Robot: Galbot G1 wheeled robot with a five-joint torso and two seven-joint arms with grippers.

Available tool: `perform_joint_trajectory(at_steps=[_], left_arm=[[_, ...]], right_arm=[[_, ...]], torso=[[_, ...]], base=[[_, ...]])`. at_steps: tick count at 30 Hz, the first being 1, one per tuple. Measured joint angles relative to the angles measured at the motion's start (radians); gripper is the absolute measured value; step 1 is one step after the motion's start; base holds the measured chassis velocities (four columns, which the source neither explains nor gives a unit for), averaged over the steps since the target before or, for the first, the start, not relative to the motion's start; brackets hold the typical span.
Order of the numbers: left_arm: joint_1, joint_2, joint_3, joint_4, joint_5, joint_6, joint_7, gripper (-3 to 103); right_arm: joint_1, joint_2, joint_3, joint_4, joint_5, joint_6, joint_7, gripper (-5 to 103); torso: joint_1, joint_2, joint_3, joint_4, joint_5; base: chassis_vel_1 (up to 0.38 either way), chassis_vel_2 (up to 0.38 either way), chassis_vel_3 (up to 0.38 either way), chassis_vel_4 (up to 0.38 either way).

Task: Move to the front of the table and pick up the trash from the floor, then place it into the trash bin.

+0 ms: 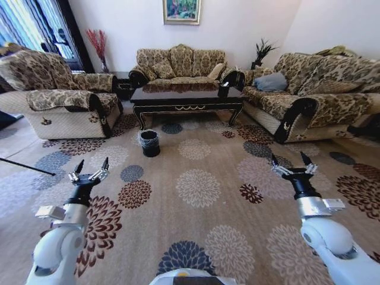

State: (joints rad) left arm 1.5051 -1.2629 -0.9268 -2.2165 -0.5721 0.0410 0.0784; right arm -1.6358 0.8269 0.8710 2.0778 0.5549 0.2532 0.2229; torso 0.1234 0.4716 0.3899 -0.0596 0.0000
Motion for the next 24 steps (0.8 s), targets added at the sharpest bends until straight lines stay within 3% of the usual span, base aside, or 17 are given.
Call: perform_joint_trajectory(at_steps=[8, 16, 24], left_arm=[[0.004, 0.002, -0.001, 0.0, 0.006, -0.005, 0.002, 100], [0.026, -0.038, 0.027, -0.022, 0.054, -0.029, 0.012, 100], [0.033, -0.017, -0.01, -0.064, 0.006, -0.021, 0.009, 100]], right_arm=[[0.009, 0.005, -0.007, -0.015, -0.003, -0.001, 0.0, 100], [0.042, 0.023, -0.016, -0.022, 0.002, -0.004, 0.0, 100], [0.048, 0.02, -0.015, -0.01, 0.013, -0.01, 0.003, 100]], torso=[[0.012, 0.03, 0.018, 0.0001, 0.0], [0.027, 0.067, 0.04, 0.0002, 0.0], [0.039, 0.098, 0.059, -0.0001, 0.0]], base=[[0.0, 0.0, 0.0, 0.0], [0.0, 0.0, 0.0, 0.0], [0.0, 0.0, 0.0, 0.0]])
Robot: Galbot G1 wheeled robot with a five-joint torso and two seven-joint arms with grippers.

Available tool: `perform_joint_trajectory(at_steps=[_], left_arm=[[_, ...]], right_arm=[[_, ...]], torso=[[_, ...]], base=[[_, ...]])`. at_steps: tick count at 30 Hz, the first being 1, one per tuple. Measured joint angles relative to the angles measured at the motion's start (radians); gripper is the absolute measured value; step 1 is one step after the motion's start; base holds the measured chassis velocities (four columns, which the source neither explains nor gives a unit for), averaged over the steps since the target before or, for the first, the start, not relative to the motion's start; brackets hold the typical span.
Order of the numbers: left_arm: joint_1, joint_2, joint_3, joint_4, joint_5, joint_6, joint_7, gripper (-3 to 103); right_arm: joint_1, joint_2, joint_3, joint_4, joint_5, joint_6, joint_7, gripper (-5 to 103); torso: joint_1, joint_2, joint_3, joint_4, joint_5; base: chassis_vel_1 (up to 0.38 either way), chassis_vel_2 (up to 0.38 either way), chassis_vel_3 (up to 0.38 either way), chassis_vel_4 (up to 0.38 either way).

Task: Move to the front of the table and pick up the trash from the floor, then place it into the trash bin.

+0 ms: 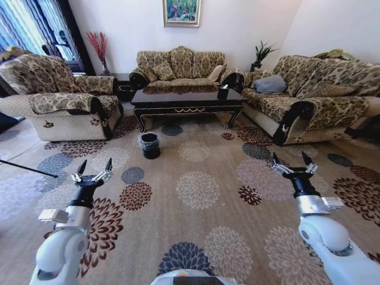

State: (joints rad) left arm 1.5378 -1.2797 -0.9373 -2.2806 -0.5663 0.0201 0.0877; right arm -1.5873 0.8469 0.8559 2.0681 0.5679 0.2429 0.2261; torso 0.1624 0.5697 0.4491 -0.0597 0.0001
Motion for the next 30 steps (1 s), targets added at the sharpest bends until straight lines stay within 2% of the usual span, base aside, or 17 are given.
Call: perform_joint_trajectory(at_steps=[10, 15, 20, 30], left_arm=[[0.018, -0.023, 0.006, -0.006, 0.023, -0.016, 0.001, 100], [0.027, -0.023, -0.004, -0.015, 0.026, -0.021, 0.002, 100], [0.044, -0.031, -0.019, -0.038, 0.036, -0.028, 0.004, 100], [0.053, -0.038, -0.04, -0.015, 0.018, -0.038, 0.005, 100]], right_arm=[[-0.021, -0.004, 0.006, 0.02, -0.002, -0.006, 0.009, 100], [-0.051, -0.002, 0.027, 0.043, -0.007, -0.036, 0.012, 100], [-0.093, -0.01, 0.075, 0.092, -0.006, -0.073, -0.043, 100], [-0.098, -0.015, 0.09, 0.121, 0.016, -0.09, -0.082, 100]], torso=[[0.016, 0.041, 0.025, 0.0, 0.0], [0.025, 0.061, 0.036, 0.0001, -0.0001], [0.035, 0.087, 0.052, 0.0, -0.0003], [0.053, 0.13, 0.076, 0.0001, -0.0001]], base=[[0.0, 0.0, 0.0, 0.0], [0.0, 0.0, 0.0, 0.0], [0.0, 0.0, 0.0, 0.0], [0.0, 0.0, 0.0, 0.0]])
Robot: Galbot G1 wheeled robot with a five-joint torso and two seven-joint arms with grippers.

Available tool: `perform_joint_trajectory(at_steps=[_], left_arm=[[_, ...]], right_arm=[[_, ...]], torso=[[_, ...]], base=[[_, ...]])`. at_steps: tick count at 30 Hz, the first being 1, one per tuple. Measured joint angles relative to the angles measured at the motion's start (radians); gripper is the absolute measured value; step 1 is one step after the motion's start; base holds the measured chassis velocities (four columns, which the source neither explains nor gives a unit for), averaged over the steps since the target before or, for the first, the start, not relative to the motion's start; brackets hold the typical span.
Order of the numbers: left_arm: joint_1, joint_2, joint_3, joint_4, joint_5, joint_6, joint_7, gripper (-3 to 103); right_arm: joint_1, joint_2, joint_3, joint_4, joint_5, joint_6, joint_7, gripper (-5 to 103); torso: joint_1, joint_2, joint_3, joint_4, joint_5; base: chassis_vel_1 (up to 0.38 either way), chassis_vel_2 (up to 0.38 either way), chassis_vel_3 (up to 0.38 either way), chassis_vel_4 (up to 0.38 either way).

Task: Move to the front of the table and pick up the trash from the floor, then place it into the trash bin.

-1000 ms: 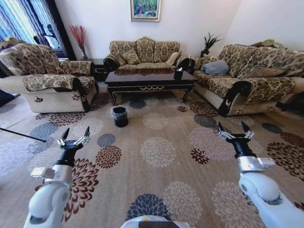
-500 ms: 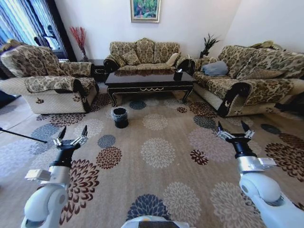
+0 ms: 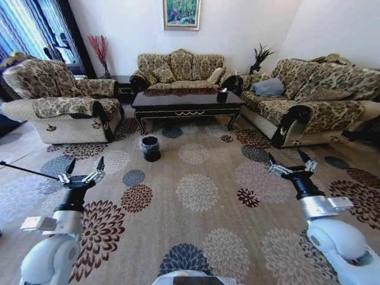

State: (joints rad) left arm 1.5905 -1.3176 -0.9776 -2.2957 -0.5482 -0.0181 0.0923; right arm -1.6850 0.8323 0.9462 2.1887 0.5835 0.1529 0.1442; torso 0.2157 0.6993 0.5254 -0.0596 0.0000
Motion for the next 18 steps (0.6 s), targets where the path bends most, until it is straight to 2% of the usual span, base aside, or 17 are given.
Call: perform_joint_trajectory(at_steps=[18], left_arm=[[-0.025, -0.004, 0.029, 0.072, -0.031, 0.002, -0.005, 100]], right_arm=[[0.01, 0.009, -0.023, -0.026, -0.003, 0.019, 0.0, 100]], torso=[[0.032, 0.077, 0.045, 0.0, -0.0002]], base=[[0.0, 0.0, 0.0, 0.0]])
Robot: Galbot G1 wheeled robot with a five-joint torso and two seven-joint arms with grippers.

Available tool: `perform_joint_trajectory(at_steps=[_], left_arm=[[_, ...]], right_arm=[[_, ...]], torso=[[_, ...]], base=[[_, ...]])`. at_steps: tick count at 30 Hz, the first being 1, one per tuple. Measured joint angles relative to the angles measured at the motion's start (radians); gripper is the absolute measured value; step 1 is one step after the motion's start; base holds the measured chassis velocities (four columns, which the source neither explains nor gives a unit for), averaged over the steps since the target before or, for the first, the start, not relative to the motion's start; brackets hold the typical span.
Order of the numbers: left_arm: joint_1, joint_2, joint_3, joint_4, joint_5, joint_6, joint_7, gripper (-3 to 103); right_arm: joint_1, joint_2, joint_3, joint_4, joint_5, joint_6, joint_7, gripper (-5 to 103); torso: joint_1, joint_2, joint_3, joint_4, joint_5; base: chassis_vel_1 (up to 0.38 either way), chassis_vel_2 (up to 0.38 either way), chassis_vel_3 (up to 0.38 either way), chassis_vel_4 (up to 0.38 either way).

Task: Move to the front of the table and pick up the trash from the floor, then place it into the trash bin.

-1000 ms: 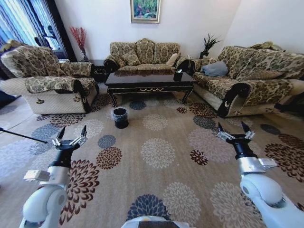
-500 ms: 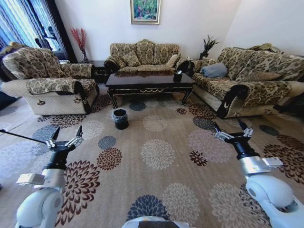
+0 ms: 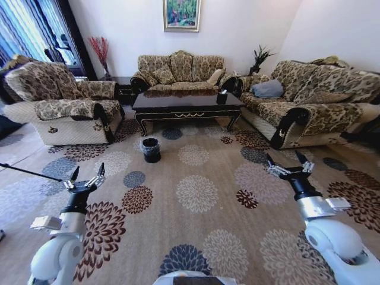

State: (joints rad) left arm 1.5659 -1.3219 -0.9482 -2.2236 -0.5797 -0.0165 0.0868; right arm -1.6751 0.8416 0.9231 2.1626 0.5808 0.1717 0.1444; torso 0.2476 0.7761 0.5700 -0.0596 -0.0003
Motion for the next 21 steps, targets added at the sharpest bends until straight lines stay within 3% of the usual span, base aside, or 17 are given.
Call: perform_joint_trajectory(at_steps=[8, 21], left_arm=[[-0.004, 0.011, -0.003, -0.064, -0.052, 0.032, -0.008, 100], [-0.008, -0.006, 0.004, -0.045, -0.023, 0.022, -0.007, 100]], right_arm=[[0.017, 0.0, -0.014, -0.021, -0.007, 0.003, 0.0, 100], [0.033, -0.009, -0.019, -0.038, -0.005, 0.004, 0.002, 100]], torso=[[0.015, 0.036, 0.022, 0.0, 0.0003], [0.041, 0.094, 0.054, 0.0, 0.0002]], base=[[0.0, 0.0, 0.0, 0.0], [0.0, 0.0, 0.0, 0.0]])
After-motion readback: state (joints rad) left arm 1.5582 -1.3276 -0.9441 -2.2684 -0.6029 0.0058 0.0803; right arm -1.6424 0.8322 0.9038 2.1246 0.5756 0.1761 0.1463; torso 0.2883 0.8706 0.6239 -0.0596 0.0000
